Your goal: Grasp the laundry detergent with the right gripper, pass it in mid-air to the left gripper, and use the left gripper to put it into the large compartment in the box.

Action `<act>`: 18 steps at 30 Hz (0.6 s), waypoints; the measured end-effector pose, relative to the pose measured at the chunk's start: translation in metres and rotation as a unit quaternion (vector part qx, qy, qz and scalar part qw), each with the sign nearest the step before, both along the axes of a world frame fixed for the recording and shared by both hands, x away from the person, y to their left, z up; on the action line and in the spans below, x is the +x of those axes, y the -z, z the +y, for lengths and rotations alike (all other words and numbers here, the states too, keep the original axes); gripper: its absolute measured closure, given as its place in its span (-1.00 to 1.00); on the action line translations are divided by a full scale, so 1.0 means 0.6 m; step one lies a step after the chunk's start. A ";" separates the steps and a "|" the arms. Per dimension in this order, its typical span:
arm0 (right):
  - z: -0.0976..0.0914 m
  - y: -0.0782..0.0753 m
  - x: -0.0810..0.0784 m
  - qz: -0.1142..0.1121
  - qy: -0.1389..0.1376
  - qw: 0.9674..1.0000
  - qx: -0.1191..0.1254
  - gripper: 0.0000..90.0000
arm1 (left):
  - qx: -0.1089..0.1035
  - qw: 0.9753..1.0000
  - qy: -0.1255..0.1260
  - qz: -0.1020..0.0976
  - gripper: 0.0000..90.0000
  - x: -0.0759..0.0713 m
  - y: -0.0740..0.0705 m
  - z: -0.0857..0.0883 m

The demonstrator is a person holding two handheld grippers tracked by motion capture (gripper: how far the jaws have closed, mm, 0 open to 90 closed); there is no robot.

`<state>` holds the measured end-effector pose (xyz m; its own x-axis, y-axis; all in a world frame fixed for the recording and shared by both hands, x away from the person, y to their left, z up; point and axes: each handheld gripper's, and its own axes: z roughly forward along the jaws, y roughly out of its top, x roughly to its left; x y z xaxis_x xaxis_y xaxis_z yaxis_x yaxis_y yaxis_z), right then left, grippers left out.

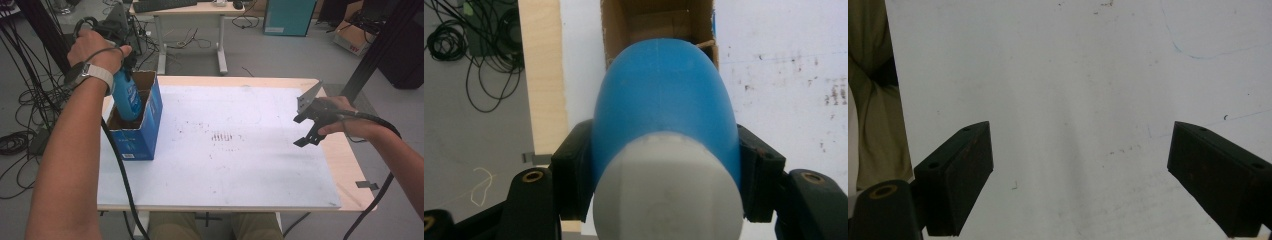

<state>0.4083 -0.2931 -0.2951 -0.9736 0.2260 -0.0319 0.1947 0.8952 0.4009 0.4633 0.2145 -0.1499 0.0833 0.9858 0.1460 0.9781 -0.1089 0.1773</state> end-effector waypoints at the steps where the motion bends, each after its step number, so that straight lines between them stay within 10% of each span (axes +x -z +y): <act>1: -0.001 0.000 0.000 0.002 -0.001 1.000 -0.001 -0.76 | 0.000 1.000 0.000 0.001 -0.16 0.000 0.006 0.001; 18: -0.004 0.011 -0.001 0.007 0.010 1.000 -0.003 -0.76 | -0.002 1.000 0.002 0.002 -0.16 -0.002 0.082 0.014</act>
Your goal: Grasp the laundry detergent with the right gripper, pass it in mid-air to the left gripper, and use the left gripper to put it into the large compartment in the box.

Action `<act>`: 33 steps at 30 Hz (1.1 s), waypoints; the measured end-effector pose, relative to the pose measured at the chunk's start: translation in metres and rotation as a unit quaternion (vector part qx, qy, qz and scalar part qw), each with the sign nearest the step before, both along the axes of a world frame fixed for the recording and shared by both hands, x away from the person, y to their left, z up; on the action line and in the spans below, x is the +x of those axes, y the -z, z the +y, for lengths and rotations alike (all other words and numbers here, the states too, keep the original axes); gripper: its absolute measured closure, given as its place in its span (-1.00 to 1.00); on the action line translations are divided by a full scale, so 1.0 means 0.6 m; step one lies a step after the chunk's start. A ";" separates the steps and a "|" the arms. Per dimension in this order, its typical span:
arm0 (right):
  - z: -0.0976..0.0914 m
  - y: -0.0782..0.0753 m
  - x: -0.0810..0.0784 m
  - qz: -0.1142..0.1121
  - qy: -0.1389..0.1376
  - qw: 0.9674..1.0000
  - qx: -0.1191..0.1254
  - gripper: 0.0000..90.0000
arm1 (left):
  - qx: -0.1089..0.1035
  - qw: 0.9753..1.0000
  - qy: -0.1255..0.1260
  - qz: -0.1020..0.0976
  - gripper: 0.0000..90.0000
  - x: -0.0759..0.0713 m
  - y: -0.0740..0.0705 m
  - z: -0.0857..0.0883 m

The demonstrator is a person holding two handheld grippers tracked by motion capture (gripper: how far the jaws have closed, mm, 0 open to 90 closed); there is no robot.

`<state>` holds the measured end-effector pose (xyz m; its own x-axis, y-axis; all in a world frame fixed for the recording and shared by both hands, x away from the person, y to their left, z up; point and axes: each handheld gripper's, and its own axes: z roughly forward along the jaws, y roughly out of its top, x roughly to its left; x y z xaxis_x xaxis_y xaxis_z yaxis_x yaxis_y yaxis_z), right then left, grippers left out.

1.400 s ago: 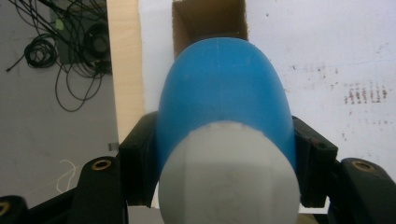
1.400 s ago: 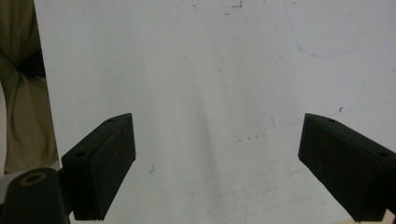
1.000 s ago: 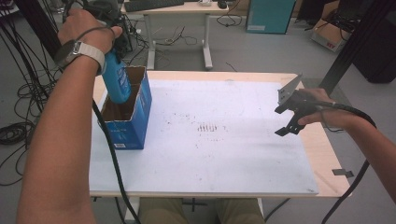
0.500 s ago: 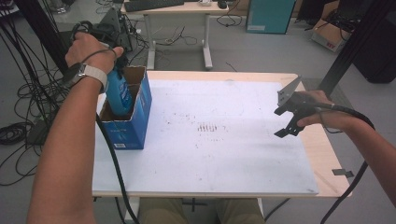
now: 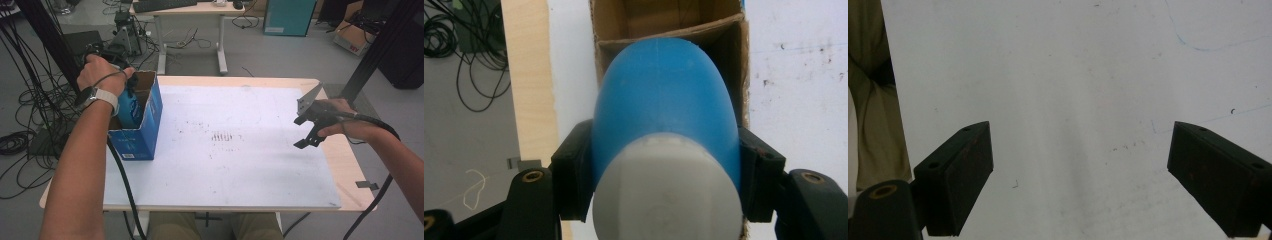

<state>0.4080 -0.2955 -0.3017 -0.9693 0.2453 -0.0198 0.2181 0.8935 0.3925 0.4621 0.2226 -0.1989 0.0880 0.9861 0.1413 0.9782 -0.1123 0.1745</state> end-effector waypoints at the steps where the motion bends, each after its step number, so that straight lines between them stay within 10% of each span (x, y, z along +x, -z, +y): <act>1: 0.000 0.002 0.001 -0.002 -0.002 1.000 0.001 -0.76 | 0.001 1.000 0.001 0.002 -0.16 0.000 0.004 0.000; 33: -0.004 0.013 0.000 0.008 0.014 1.000 -0.001 -0.76 | 0.004 1.000 0.010 0.008 -0.16 -0.003 0.103 -0.004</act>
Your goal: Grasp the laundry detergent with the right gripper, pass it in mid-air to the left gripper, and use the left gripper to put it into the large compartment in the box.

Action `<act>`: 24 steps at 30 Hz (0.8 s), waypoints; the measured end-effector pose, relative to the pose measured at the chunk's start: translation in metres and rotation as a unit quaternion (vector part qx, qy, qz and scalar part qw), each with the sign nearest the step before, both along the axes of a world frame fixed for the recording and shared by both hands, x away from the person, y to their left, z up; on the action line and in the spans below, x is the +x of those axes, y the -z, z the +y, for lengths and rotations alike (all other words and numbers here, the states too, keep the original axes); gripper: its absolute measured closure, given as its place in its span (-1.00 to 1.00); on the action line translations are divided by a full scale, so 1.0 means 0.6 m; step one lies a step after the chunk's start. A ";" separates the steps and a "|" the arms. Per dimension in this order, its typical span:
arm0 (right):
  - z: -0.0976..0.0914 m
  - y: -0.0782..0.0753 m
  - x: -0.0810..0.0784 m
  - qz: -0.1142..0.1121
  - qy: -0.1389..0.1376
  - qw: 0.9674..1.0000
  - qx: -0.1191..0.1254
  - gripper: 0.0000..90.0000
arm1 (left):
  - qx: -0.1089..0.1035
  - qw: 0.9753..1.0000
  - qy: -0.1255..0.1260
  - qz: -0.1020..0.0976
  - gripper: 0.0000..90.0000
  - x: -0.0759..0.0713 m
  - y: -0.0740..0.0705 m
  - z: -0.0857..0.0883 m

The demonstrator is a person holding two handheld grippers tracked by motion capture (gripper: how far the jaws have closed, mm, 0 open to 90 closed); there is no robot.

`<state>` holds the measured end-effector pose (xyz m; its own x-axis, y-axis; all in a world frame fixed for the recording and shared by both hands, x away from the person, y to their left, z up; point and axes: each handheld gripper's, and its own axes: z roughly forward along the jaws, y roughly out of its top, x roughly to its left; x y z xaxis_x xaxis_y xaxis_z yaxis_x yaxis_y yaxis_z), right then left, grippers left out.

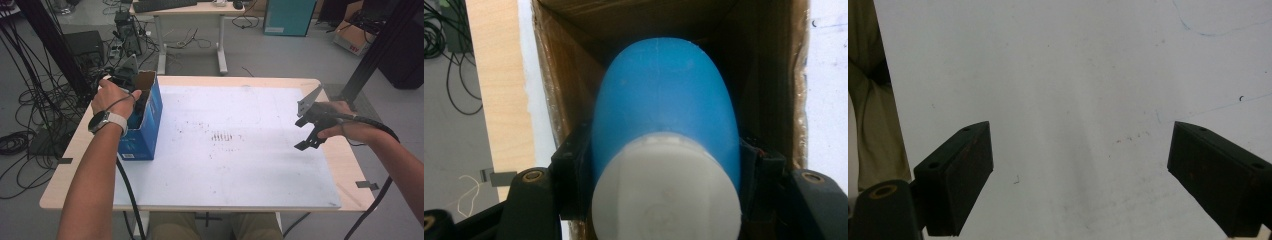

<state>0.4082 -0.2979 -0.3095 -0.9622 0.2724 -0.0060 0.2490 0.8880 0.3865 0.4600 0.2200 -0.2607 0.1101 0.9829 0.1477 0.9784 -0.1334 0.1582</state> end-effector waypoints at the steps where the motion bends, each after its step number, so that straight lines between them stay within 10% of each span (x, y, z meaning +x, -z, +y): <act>1: -0.001 0.000 0.001 0.000 -0.005 1.000 -0.001 -0.76 | -0.001 1.000 -0.001 0.001 -0.16 0.000 0.002 0.000; 24: -0.001 0.005 0.002 0.000 -0.011 1.000 -0.002 -0.76 | 0.003 1.000 0.002 0.011 -0.16 0.002 0.015 -0.001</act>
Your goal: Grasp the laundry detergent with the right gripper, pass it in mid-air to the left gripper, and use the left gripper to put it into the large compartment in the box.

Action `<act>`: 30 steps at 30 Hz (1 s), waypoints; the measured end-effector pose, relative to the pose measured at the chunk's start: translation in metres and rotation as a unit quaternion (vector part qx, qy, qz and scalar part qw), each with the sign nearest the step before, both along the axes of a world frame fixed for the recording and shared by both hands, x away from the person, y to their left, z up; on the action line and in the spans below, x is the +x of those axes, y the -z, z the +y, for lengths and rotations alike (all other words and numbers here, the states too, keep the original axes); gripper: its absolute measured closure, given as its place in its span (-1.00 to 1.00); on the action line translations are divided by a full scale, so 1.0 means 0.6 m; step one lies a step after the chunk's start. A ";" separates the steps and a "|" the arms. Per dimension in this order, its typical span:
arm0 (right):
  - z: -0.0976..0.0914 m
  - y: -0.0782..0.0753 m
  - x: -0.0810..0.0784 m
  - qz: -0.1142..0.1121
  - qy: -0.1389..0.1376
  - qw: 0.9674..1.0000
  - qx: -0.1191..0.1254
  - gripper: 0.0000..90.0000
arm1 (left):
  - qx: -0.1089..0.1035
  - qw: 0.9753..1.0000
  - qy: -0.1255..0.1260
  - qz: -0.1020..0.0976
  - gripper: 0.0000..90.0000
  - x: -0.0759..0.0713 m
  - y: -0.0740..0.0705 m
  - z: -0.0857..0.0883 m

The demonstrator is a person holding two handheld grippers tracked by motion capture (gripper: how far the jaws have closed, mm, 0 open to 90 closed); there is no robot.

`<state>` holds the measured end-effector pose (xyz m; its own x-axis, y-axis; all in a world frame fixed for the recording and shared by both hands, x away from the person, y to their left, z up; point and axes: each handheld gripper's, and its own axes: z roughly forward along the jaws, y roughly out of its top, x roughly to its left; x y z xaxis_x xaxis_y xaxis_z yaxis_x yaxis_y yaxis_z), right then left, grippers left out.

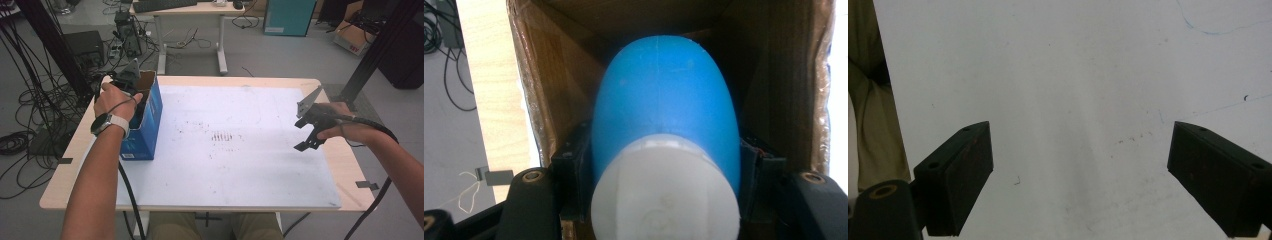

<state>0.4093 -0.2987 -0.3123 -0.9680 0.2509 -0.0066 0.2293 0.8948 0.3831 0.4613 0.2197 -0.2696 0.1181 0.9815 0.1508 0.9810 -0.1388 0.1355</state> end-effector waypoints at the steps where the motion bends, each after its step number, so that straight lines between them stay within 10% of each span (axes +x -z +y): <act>1: 0.000 0.000 0.000 0.000 0.001 1.000 0.000 -0.76 | 0.000 1.000 0.000 0.000 -0.16 0.000 0.000 0.000; 30: 0.003 0.004 -0.002 0.000 -0.002 1.000 -0.003 -0.76 | -0.004 1.000 -0.005 0.006 -0.16 0.000 -0.001 0.002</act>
<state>0.4079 -0.2970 -0.3150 -0.9688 0.2479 -0.0081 0.2265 0.8976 0.3781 0.4611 0.2206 -0.2689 0.1109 0.9837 0.1413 0.9838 -0.1288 0.1245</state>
